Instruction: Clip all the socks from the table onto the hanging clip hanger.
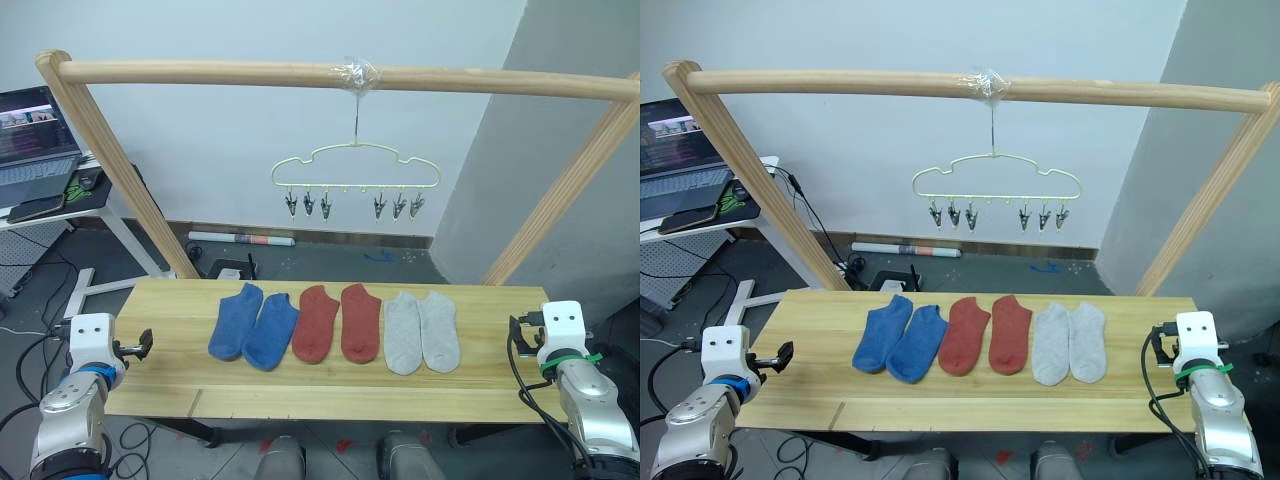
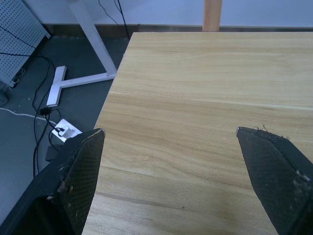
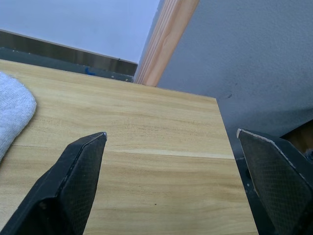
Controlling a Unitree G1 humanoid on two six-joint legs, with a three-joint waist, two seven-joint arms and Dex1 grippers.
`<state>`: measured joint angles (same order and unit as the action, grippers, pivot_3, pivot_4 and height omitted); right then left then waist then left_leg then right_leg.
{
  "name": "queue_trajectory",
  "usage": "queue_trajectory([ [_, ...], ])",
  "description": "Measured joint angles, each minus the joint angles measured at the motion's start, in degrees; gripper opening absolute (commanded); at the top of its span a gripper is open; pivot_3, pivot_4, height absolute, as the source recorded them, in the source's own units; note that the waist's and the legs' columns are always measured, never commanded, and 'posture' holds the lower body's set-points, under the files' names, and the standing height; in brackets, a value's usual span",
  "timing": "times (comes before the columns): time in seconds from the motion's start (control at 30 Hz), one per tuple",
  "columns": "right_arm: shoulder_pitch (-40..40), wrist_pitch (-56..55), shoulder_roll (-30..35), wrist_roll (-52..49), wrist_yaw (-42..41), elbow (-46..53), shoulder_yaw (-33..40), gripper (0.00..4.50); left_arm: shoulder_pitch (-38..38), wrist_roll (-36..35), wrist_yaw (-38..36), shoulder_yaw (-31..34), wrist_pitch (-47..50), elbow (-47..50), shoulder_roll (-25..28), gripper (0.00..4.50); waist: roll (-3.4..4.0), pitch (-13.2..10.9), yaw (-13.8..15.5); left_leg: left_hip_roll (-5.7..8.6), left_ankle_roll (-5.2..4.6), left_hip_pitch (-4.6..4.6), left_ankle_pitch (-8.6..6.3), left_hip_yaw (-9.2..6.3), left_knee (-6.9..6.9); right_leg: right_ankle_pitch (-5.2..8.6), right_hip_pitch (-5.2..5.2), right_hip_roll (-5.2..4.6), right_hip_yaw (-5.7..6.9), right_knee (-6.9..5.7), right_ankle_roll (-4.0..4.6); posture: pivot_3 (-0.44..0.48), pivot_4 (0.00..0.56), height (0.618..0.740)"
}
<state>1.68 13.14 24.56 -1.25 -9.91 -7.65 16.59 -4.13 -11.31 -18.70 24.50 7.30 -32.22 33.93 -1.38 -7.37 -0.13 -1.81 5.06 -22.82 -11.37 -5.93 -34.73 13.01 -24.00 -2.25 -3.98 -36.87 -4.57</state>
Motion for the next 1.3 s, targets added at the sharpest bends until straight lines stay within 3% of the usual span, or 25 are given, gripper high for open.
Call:
queue_trajectory([
  [0.77,-0.4,0.5,0.0,0.0,0.9,0.2,-0.1,4.50,0.4,-0.3,-1.0,0.0,1.1,1.9,0.4,4.47,0.02,0.0,0.0,0.00,-0.01,0.04,0.00,0.00,-0.01,0.00,0.03,0.01,-0.02,-0.02,0.00,0.104,0.112,0.740],
  [0.9,-0.4,1.1,-0.1,0.1,0.7,1.1,-0.9,4.50,3.1,-0.4,-1.8,0.0,1.4,7.6,0.4,4.47,0.04,-0.3,0.0,-0.01,0.00,0.03,0.00,-0.01,-0.01,0.00,0.01,0.00,-0.03,-0.02,0.00,0.097,0.140,0.740],
  [1.1,-2.0,3.0,0.2,-2.3,-4.2,6.0,-3.4,4.50,6.3,-4.5,-3.5,-0.1,4.5,29.3,-0.8,4.47,0.09,-1.8,0.0,-0.02,-0.01,-0.01,0.01,-0.02,-0.10,0.01,0.00,-0.02,-0.06,-0.04,0.00,0.092,0.180,0.740],
  [1.3,-7.3,5.7,1.3,-3.6,-10.6,11.1,-8.4,4.50,2.3,-7.9,-2.7,-5.9,12.3,41.8,-5.6,3.03,0.15,-3.3,0.0,-0.02,-0.03,-0.11,0.02,-0.06,-0.12,0.00,-0.03,0.04,-0.06,-0.06,-0.01,0.068,0.209,0.740],
])
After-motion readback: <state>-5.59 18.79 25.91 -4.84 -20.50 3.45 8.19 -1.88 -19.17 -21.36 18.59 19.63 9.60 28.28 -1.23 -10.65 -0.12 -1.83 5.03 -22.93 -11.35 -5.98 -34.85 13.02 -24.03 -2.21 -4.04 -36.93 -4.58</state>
